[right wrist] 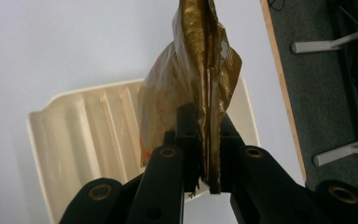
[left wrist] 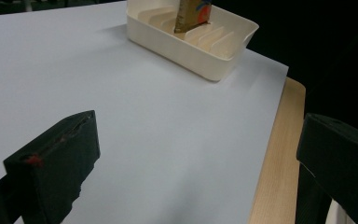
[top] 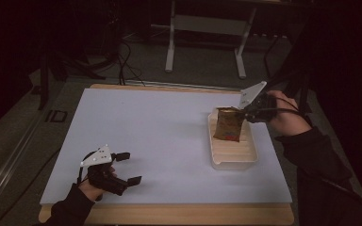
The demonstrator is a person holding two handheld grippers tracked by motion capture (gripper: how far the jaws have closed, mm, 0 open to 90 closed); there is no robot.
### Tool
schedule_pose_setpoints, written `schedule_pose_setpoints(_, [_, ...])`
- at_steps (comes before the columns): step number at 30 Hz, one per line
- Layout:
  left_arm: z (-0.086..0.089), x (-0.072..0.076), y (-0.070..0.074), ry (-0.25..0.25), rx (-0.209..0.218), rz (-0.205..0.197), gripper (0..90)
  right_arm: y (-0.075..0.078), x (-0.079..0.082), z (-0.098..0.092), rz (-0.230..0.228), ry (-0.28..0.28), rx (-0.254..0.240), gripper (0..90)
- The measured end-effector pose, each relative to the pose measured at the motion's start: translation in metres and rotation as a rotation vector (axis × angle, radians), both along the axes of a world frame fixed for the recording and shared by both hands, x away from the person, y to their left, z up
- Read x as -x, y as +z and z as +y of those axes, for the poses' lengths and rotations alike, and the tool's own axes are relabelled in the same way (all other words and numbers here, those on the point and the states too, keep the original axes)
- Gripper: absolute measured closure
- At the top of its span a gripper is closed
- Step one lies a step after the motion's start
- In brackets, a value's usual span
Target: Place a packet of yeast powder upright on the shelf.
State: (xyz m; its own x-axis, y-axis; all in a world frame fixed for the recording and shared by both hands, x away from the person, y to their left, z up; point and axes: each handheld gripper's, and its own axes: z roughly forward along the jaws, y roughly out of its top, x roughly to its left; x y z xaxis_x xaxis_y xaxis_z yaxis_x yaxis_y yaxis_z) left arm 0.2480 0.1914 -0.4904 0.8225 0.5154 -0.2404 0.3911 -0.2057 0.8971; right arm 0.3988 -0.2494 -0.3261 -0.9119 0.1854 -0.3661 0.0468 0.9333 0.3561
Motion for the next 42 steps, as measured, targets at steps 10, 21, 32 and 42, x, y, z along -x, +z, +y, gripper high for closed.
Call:
schedule_pose_setpoints(10, [0.001, 0.0, -0.001, 0.0, 0.023, 0.009, 0.4, -0.008, -0.006, 0.008, -0.04, 0.012, -0.042, 85.1])
schedule_pose_setpoints(21, [0.0, 0.0, -0.003, -0.002, 0.029, 0.015, 0.4, -0.019, -0.008, 0.005, 0.008, 0.02, -0.152, 85.8])
schedule_pose_setpoints(32, [-0.001, 0.0, -0.003, -0.01, 0.028, 0.013, 0.4, -0.022, -0.011, -0.004, 0.06, -0.006, -0.164, 86.7])
schedule_pose_setpoints(42, [-0.002, 0.001, -0.003, -0.014, 0.027, 0.017, 0.4, -0.029, -0.012, -0.009, 0.089, -0.032, -0.143, 87.1])
